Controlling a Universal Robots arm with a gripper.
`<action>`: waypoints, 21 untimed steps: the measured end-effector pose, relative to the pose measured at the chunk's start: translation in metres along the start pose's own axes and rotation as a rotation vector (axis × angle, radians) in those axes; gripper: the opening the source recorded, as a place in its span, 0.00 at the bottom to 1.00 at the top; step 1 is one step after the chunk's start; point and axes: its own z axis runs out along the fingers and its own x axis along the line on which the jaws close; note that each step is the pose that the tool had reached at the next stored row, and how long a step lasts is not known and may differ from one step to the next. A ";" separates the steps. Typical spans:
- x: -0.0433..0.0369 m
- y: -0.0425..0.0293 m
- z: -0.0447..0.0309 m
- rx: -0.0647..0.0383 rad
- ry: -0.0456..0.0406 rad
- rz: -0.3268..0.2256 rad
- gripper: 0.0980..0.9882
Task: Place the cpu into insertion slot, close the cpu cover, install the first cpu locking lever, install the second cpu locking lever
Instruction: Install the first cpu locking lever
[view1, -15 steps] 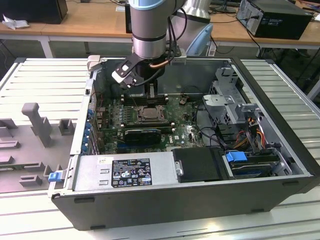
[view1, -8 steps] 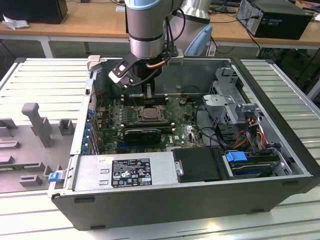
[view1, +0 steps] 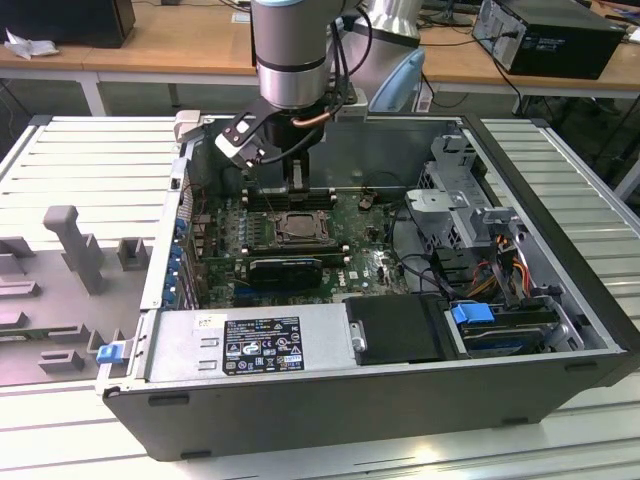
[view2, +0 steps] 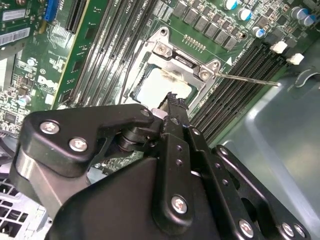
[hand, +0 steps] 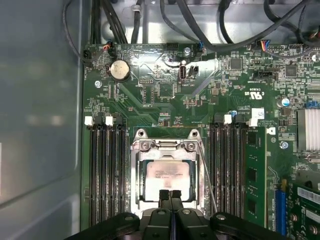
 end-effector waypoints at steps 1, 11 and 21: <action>0.0000 0.0001 -0.0011 0.000 0.0000 0.000 0.01; 0.0006 0.0015 -0.0258 0.002 0.0034 -0.113 0.01; 0.0005 0.0014 -0.0240 0.029 0.0151 -0.336 0.01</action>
